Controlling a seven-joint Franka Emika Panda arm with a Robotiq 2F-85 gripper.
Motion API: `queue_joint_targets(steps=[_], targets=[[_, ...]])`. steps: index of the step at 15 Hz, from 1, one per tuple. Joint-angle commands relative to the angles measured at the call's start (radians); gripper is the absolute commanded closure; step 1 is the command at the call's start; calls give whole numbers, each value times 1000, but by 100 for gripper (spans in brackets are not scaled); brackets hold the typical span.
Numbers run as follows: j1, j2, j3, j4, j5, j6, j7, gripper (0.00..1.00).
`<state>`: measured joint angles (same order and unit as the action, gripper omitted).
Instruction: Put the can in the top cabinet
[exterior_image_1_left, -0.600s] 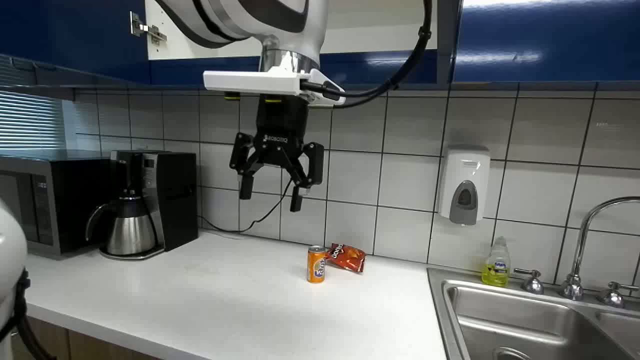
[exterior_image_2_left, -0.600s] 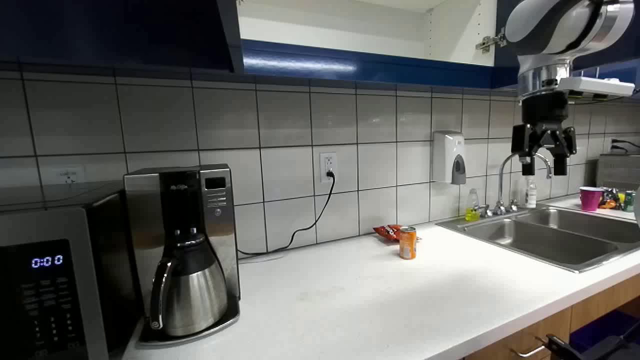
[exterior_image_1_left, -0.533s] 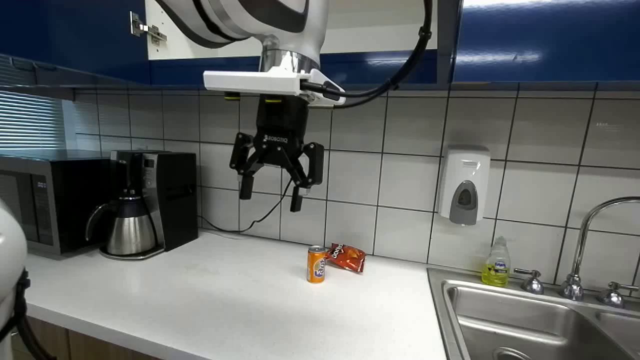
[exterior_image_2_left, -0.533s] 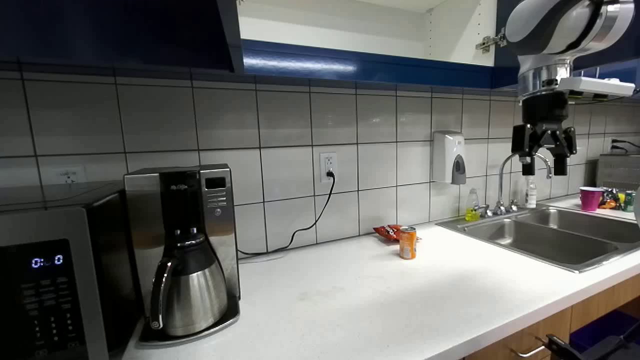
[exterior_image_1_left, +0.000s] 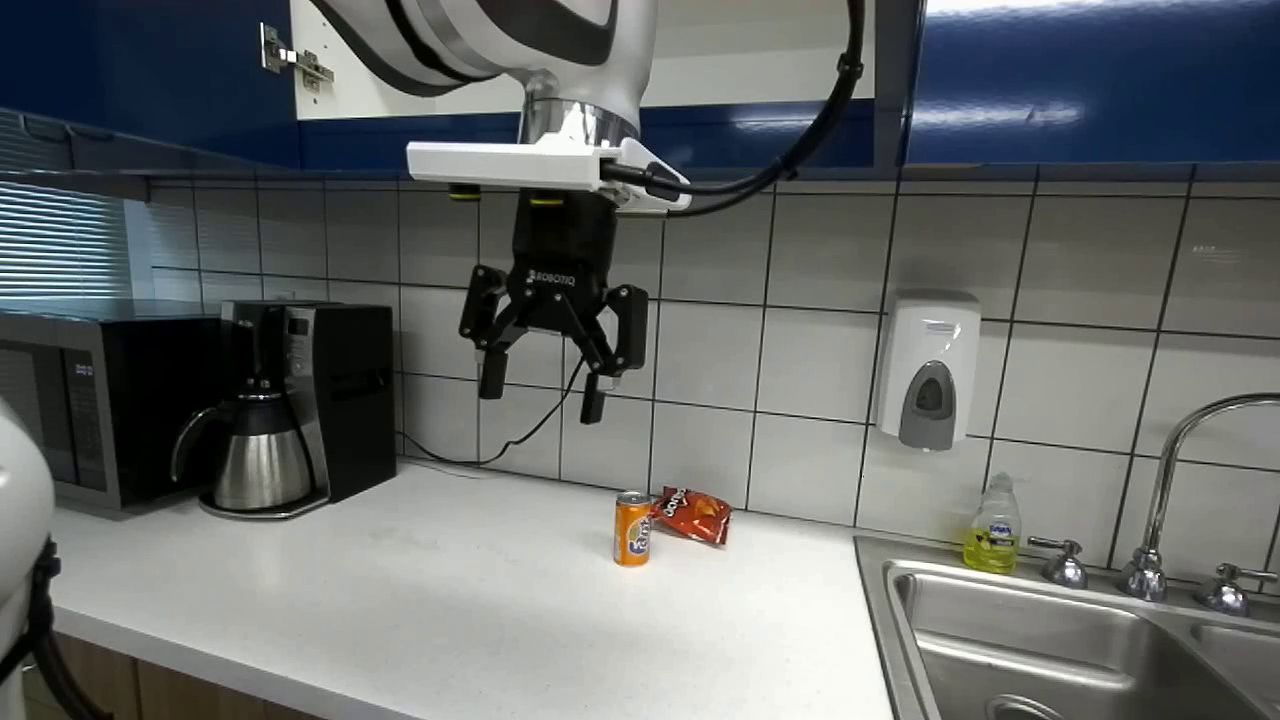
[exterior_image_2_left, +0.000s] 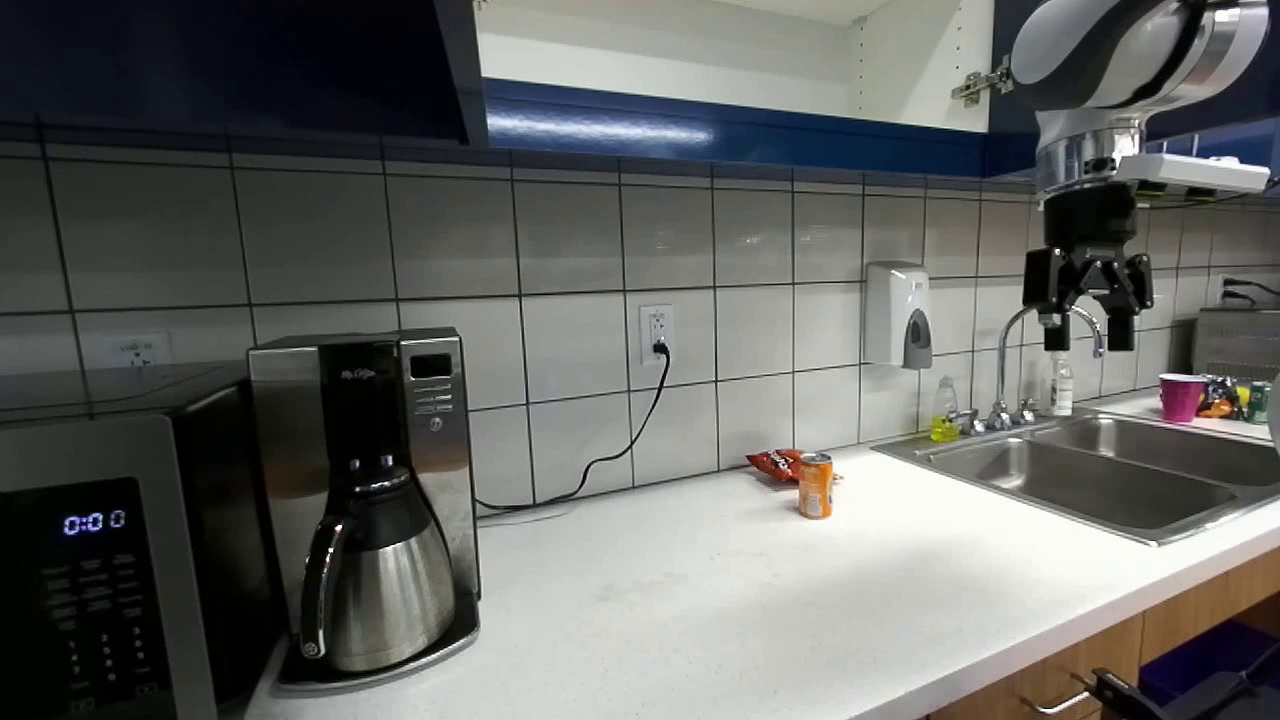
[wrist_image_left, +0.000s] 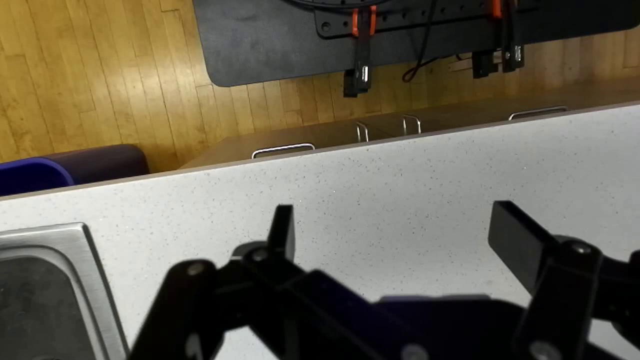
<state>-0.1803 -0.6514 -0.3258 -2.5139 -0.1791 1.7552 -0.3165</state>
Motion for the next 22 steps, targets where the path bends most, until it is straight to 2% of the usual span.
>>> queue_joint_targets(steps=[1, 7, 10, 13, 17, 22], targets=[[-9, 2, 8, 1, 5, -1, -4, 0], [-9, 2, 8, 1, 5, -1, -4, 0], [-5, 66, -4, 11, 3, 44, -3, 0], [2, 165, -18, 16, 12, 156, -9, 0], [15, 365, -19, 25, 45, 352, -26, 0], [40, 630, 24, 74, 120, 568, -40, 0]])
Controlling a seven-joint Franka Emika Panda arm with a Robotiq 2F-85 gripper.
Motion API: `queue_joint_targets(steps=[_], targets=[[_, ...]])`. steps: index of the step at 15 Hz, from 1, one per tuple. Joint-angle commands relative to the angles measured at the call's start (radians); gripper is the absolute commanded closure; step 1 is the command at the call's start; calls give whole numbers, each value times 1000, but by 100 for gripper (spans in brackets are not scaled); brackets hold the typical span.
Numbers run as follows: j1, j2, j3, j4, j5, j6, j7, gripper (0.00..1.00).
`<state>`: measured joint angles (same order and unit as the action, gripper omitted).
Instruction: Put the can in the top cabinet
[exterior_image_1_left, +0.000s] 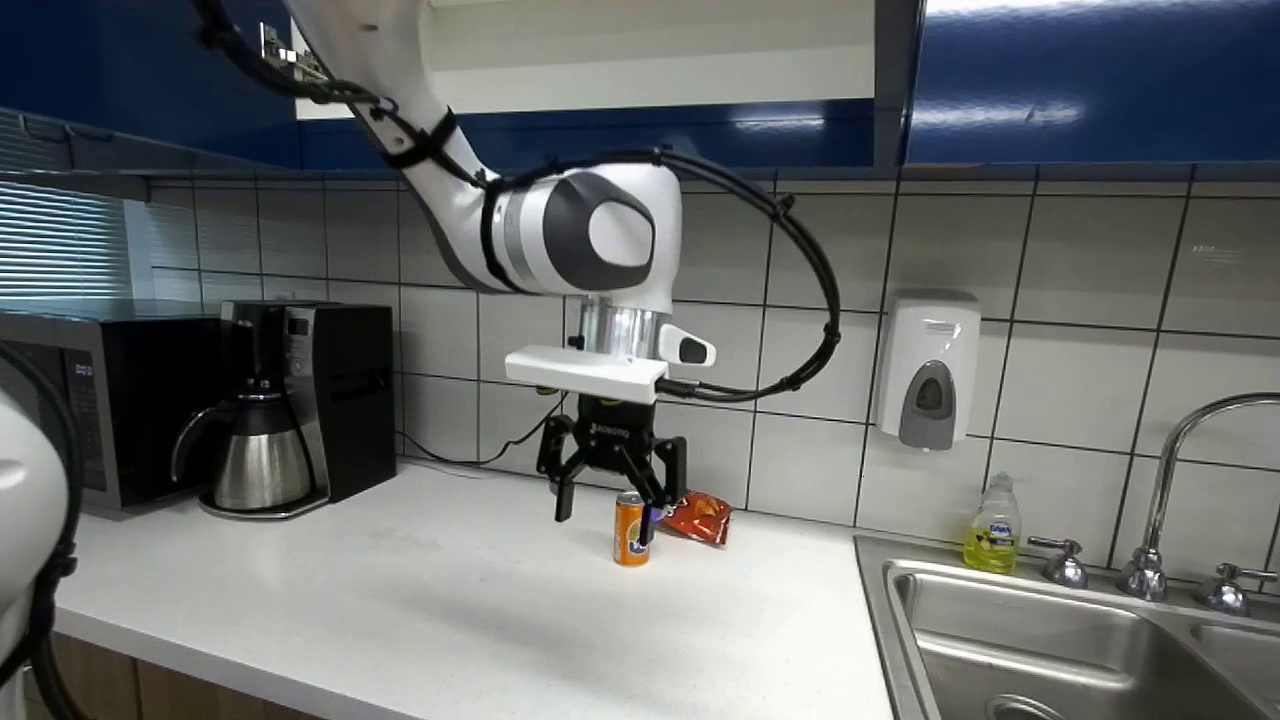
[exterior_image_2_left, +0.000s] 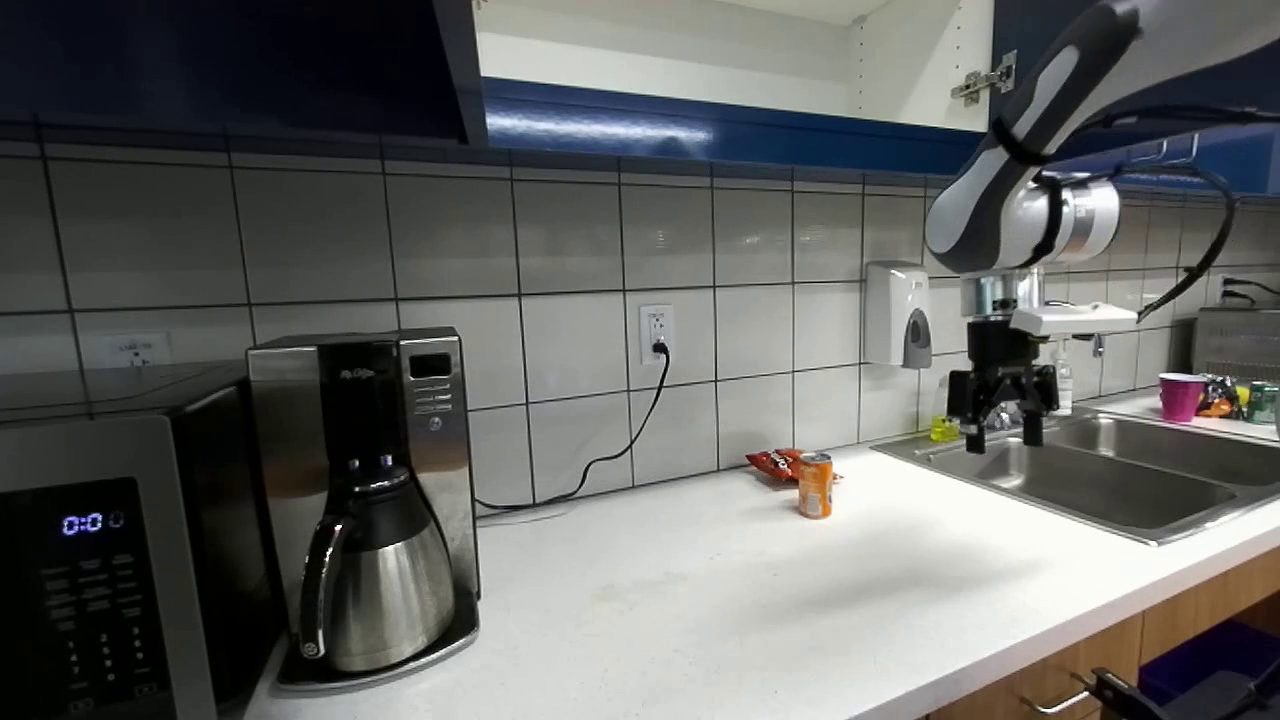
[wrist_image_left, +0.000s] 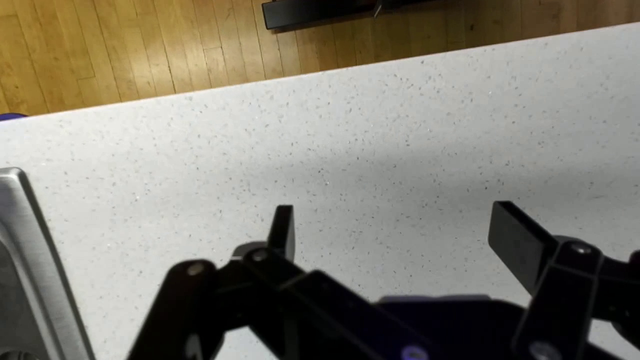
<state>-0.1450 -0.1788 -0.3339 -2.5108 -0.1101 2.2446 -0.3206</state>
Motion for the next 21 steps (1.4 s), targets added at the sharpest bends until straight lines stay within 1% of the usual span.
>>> queue_joint_targets(steps=[1, 6, 10, 14, 21], targets=[[5, 204, 46, 88, 66, 113, -36, 0], [-13, 415, 128, 202, 112, 264, -22, 0], [-28, 523, 184, 272, 126, 374, -10, 0], [-46, 586, 232, 311, 149, 482, 3, 0], [-67, 642, 287, 337, 162, 652, 36, 0]])
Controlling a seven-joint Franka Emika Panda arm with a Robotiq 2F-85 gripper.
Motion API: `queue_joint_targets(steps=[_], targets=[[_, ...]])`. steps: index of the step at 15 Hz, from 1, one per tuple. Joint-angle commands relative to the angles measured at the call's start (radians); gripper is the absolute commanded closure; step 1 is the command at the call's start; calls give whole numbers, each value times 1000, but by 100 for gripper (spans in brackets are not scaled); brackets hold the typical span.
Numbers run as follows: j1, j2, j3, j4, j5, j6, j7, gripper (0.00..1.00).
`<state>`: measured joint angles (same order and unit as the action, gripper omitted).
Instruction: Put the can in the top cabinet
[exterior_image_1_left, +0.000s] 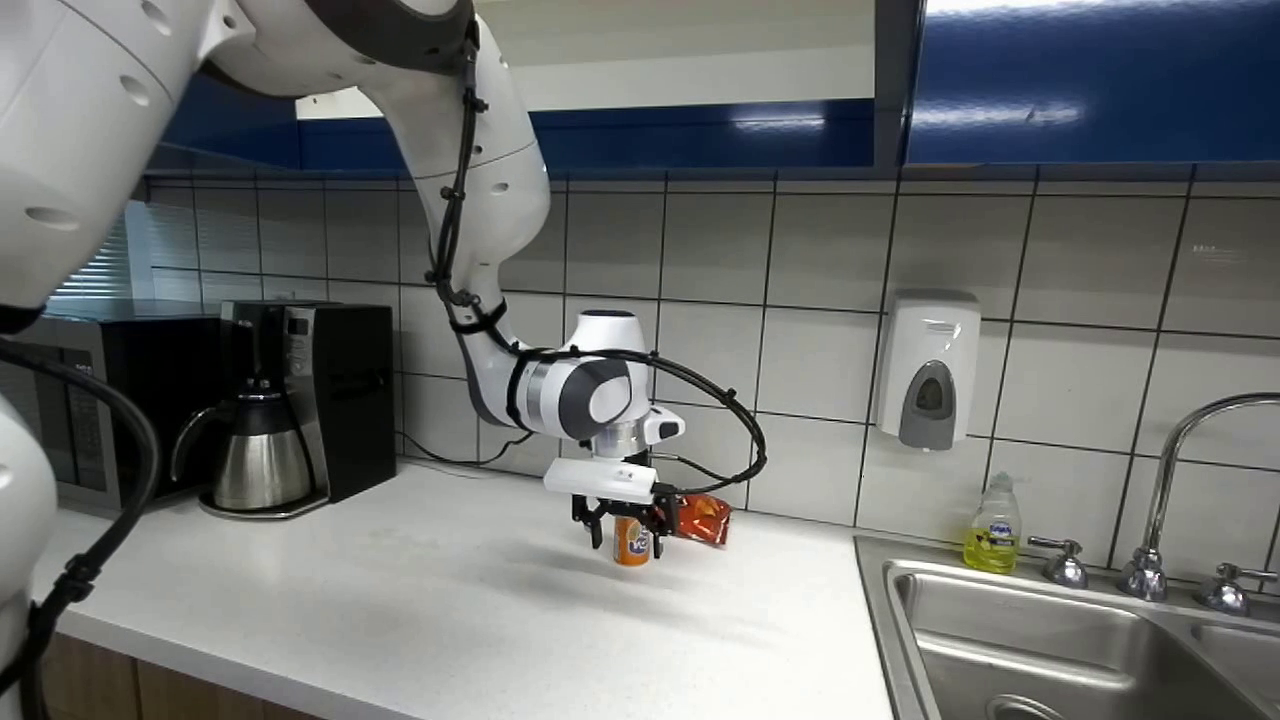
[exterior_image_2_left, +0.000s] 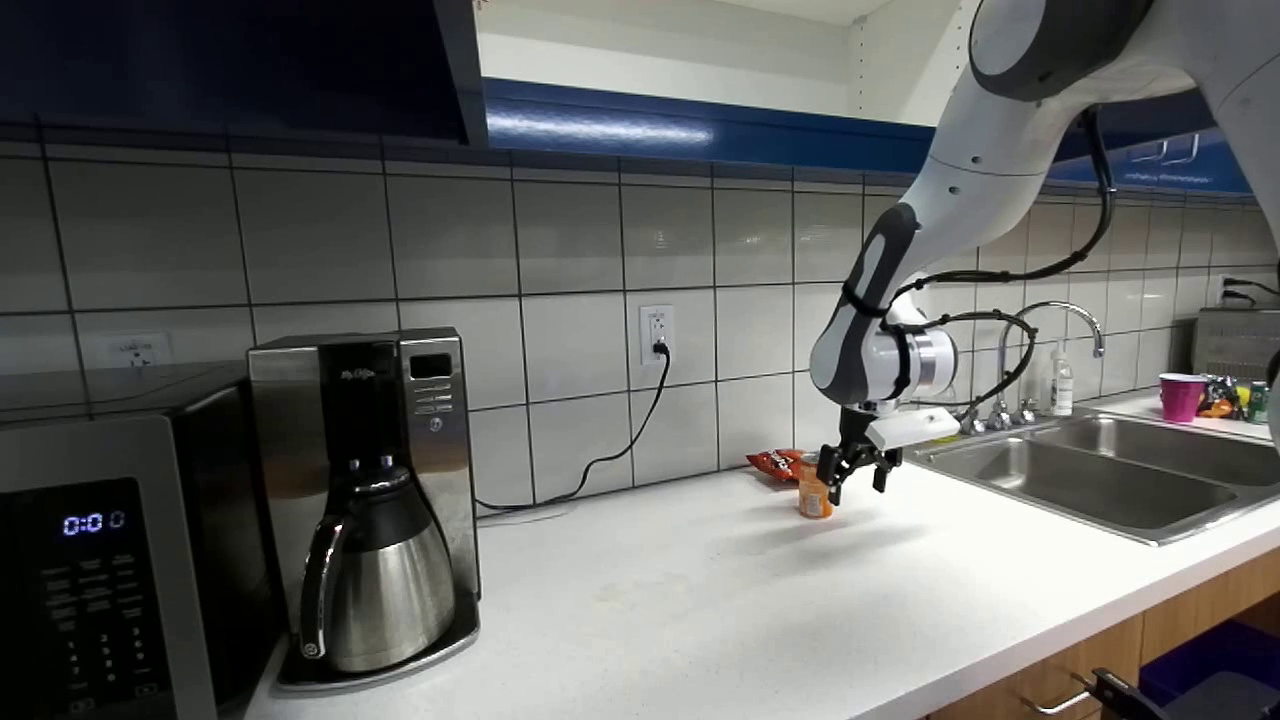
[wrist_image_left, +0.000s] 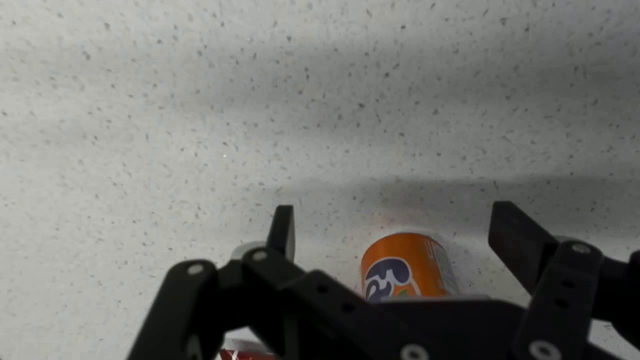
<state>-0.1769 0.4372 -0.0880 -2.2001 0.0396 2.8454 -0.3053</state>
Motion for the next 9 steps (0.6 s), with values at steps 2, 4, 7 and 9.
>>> queue_joint_targets(steps=[2, 4, 7, 9], targets=[[-41, 43, 55, 39, 12, 84, 33, 0], [-47, 53, 66, 50, 9, 105, 45, 0], [-47, 75, 72, 76, 3, 129, 63, 0], [-48, 88, 75, 92, 2, 144, 73, 0]])
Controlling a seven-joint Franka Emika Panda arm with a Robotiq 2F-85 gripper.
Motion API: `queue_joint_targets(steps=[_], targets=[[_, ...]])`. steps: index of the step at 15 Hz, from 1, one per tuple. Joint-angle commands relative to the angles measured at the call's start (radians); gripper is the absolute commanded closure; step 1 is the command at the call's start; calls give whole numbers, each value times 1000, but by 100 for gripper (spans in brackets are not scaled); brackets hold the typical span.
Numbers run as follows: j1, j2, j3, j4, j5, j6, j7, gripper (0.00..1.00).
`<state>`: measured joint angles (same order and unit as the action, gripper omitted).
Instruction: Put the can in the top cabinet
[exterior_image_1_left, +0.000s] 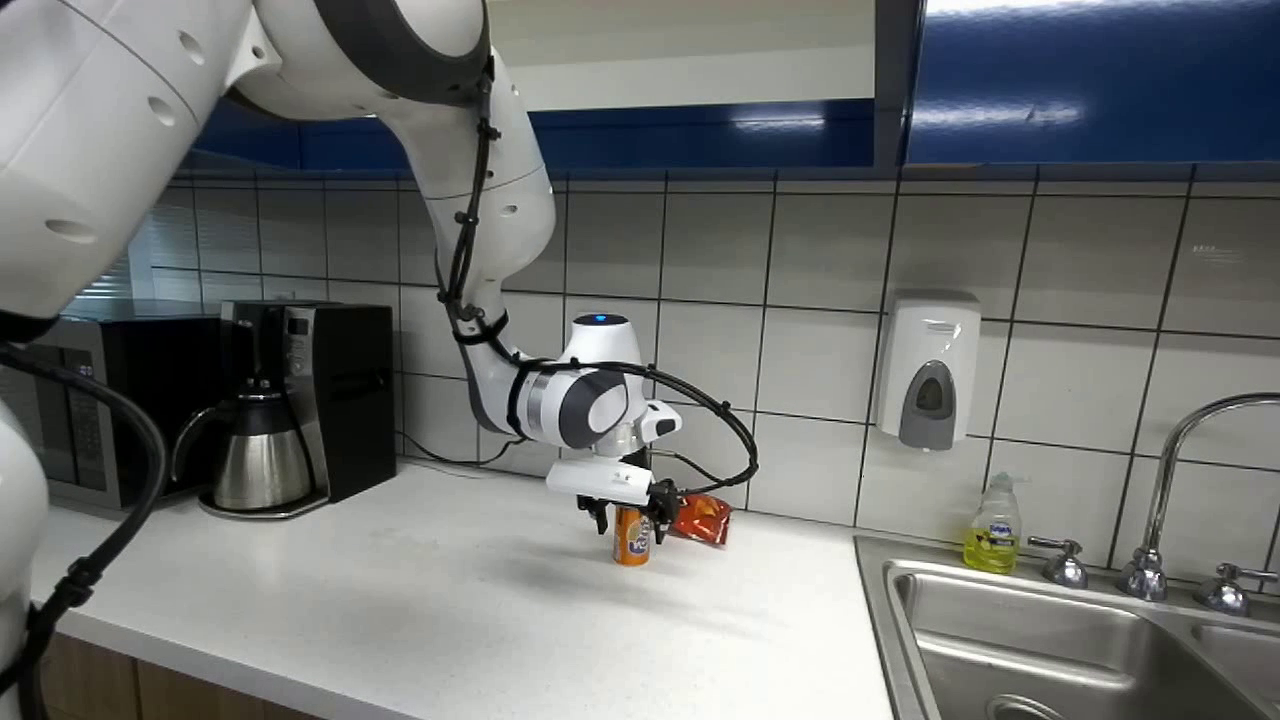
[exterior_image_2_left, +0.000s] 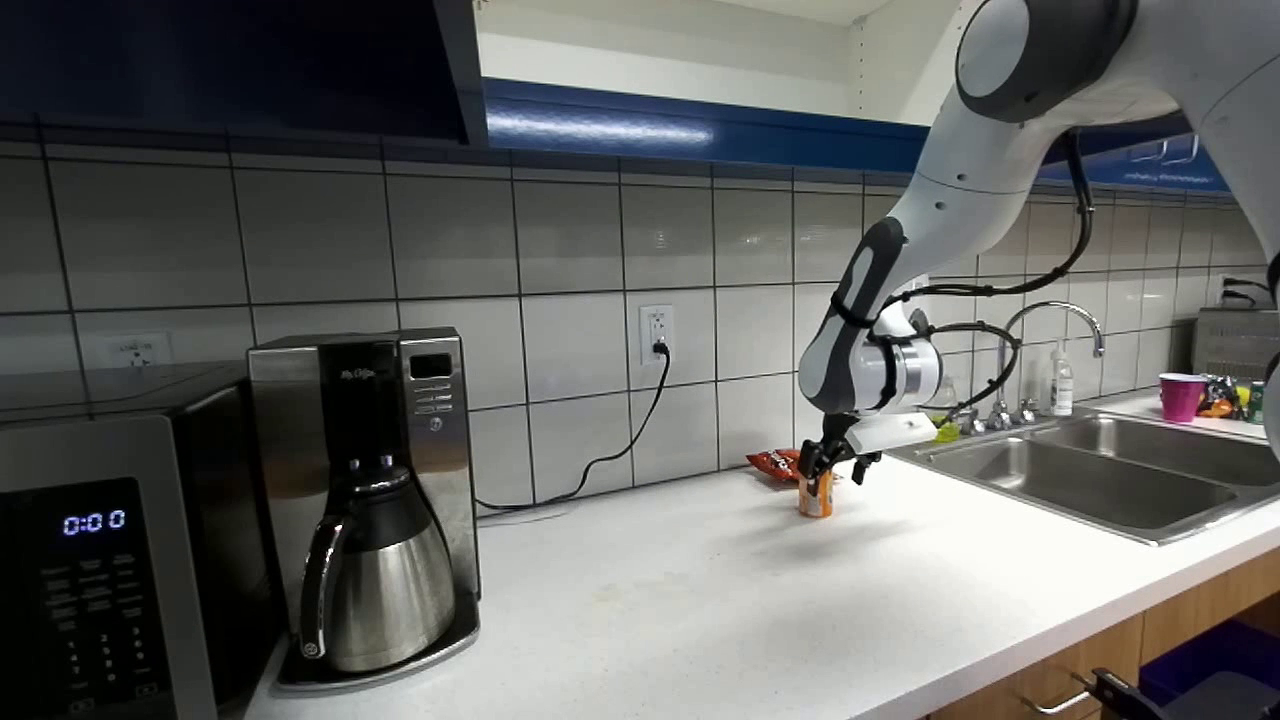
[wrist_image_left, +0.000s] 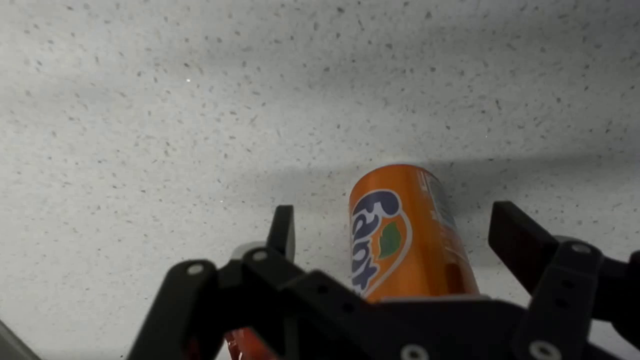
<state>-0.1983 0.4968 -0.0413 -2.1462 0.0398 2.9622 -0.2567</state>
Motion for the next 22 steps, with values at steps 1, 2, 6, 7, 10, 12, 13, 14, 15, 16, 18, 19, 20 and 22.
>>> queue_joint_targets(steps=[1, 2, 6, 7, 10, 12, 13, 14, 15, 16, 18, 19, 20, 22], targets=[[-26, 34, 30, 46, 1, 33, 30, 0], [-26, 39, 32, 52, 0, 38, 35, 0], [-20, 58, 31, 69, -7, 58, 46, 0], [-20, 62, 32, 73, -8, 61, 48, 0], [-20, 73, 34, 86, -10, 70, 49, 2], [-21, 78, 37, 90, -11, 76, 49, 27], [-21, 79, 38, 92, -11, 77, 49, 34], [-22, 79, 40, 94, -11, 78, 49, 41], [-23, 80, 41, 96, -10, 79, 50, 51], [-23, 81, 42, 98, -10, 79, 51, 58], [-26, 82, 44, 101, -7, 76, 56, 62], [-24, 80, 40, 100, -8, 70, 60, 62], [-24, 69, 36, 95, -9, 54, 62, 62], [-22, 28, 26, 75, -12, -9, 68, 62]])
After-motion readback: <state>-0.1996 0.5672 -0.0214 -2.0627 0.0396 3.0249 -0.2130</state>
